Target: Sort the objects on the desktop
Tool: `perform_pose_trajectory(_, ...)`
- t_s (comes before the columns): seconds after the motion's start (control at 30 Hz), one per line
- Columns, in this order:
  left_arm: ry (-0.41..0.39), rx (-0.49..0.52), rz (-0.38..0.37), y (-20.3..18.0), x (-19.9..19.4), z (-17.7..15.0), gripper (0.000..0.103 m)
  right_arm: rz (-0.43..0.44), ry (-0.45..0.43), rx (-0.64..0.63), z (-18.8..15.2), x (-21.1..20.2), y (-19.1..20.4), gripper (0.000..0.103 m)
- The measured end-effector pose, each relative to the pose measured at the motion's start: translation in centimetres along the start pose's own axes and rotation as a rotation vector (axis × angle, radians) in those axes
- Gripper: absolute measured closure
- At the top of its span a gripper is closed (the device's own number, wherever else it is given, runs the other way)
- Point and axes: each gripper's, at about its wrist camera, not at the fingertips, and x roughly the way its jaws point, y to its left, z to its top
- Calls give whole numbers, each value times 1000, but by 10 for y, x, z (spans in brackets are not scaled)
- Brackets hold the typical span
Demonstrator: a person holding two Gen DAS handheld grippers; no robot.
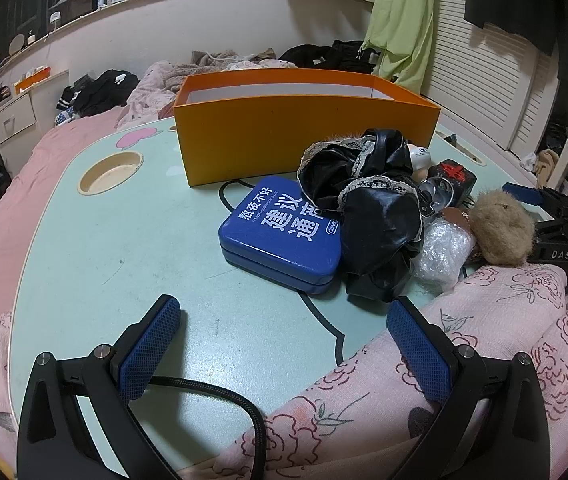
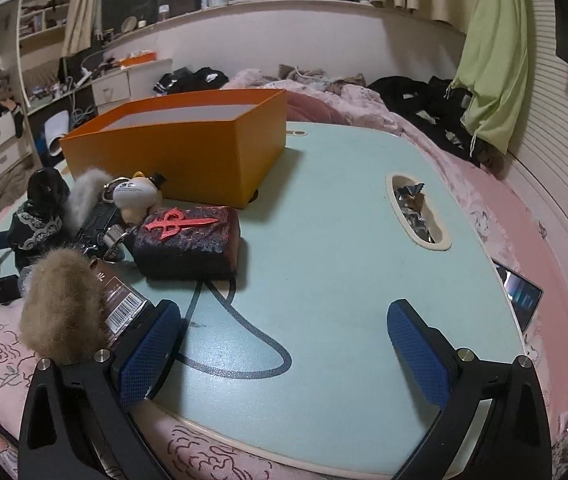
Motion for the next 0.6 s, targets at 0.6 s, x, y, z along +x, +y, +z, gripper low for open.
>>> perform_pose_trajectory(0.6,0,-1,-1,1,0,-1,0,-3,-3,1,5,-4,3,0)
